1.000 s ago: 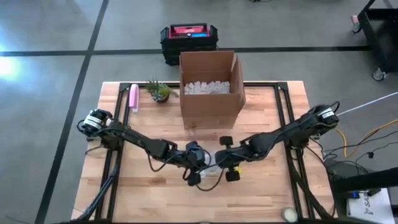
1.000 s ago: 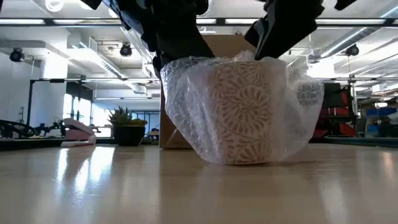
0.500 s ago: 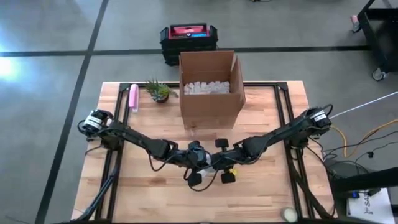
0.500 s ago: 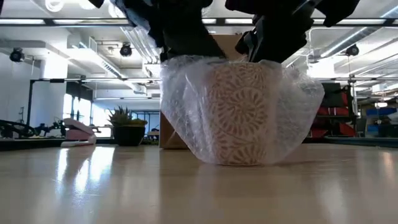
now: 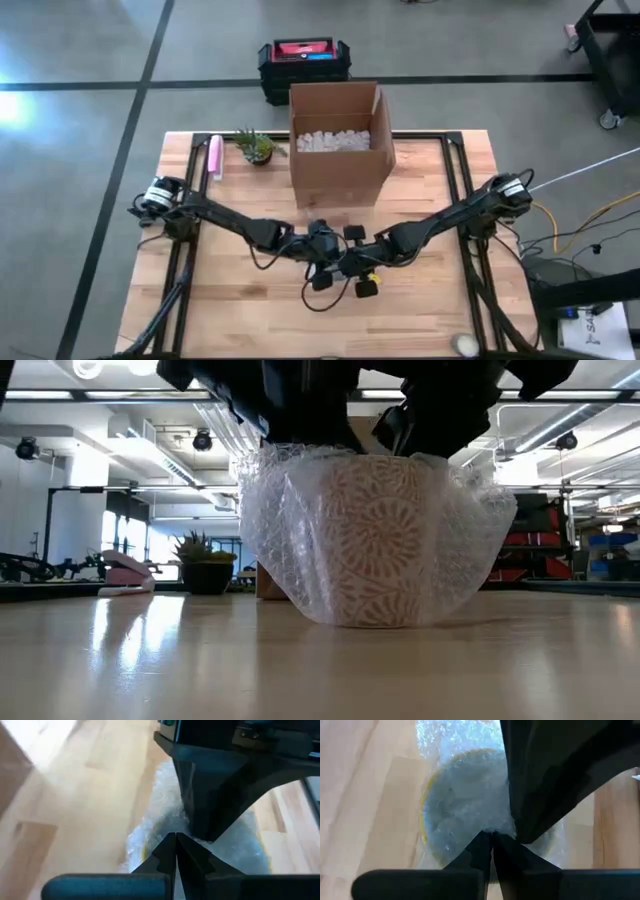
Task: Wrap mug
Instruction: Wrap the orange patterned mug using the bubble wrap
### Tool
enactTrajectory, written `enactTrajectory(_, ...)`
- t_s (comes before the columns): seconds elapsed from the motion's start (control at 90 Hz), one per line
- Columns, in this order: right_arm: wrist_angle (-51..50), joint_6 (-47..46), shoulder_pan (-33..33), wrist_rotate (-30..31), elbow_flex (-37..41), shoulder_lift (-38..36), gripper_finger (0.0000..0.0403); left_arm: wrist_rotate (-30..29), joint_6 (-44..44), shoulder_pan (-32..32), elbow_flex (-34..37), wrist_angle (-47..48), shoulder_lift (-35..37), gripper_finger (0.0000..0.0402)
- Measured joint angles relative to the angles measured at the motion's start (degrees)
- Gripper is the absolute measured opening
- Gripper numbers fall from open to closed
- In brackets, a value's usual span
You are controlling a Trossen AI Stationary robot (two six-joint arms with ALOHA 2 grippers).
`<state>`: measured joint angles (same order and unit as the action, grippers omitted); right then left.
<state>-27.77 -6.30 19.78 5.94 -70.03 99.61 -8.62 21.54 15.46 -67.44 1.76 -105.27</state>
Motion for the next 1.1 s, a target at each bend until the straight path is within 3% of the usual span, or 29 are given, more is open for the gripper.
enactTrajectory(0.156,-1.07,-0.17,0.01,-0.89,0.35,-2.83,0.0008,3.63,0.31,-0.61,-0.20,0.22,-1.68,0.0000)
enactTrajectory(0.344,0.94,-0.20,-0.01,-0.51,0.14,-8.43,0.0008,3.94,0.51,-0.63,-0.19,0.43,-1.79,0.0000)
enactTrajectory(0.8,4.29,0.71,0.69,-0.34,-0.03,2.23,0.0008,3.95,0.41,-0.63,-0.02,-0.53,-0.25,0.0000)
enactTrajectory(1.1,3.41,0.32,0.60,-0.42,0.05,1.10,0.0008,4.49,0.20,0.55,0.29,0.45,6.10,0.0000)
